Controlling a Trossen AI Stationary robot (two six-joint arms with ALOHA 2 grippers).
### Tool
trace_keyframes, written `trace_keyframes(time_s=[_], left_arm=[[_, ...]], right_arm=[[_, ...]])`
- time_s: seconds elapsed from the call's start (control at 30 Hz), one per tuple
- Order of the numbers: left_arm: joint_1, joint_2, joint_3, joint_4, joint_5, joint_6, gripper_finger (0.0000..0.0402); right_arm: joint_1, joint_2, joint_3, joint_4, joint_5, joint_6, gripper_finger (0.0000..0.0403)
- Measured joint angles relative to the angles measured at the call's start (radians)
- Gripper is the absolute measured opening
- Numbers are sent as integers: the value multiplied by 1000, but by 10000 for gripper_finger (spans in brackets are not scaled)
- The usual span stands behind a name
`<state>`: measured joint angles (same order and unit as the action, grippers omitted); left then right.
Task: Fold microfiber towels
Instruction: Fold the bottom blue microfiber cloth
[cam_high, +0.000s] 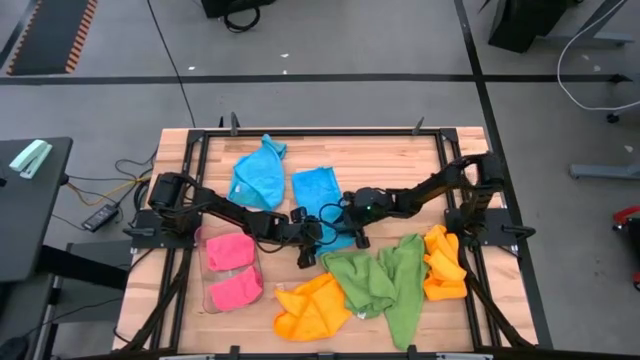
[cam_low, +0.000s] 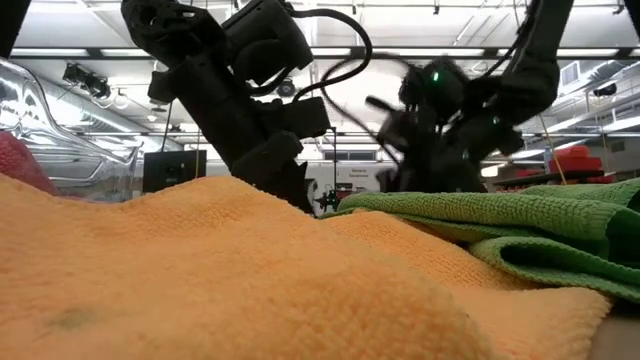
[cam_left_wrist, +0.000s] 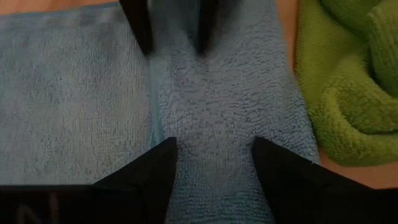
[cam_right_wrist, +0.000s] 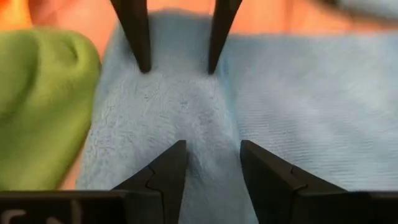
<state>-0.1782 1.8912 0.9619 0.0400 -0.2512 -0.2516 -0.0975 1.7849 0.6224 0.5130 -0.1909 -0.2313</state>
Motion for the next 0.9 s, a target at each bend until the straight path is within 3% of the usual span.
trace_keyframes(time_s=[0.2, 0.43, 0.73, 0.9], left_arm=[[-6, 0, 0, -2, 2, 0, 221], [-11, -48, -1, -13, -4, 49, 210], [-64, -143, 2, -14, -8, 238, 205], [-114, -131, 1, -105, -15, 363, 233]], right_arm=[[7, -123, 2, -24, -25, -8, 161], [57, -121, 1, -47, -68, -35, 161], [73, -124, 2, -72, -6, -59, 161], [65, -138, 3, -96, -1, -56, 161]])
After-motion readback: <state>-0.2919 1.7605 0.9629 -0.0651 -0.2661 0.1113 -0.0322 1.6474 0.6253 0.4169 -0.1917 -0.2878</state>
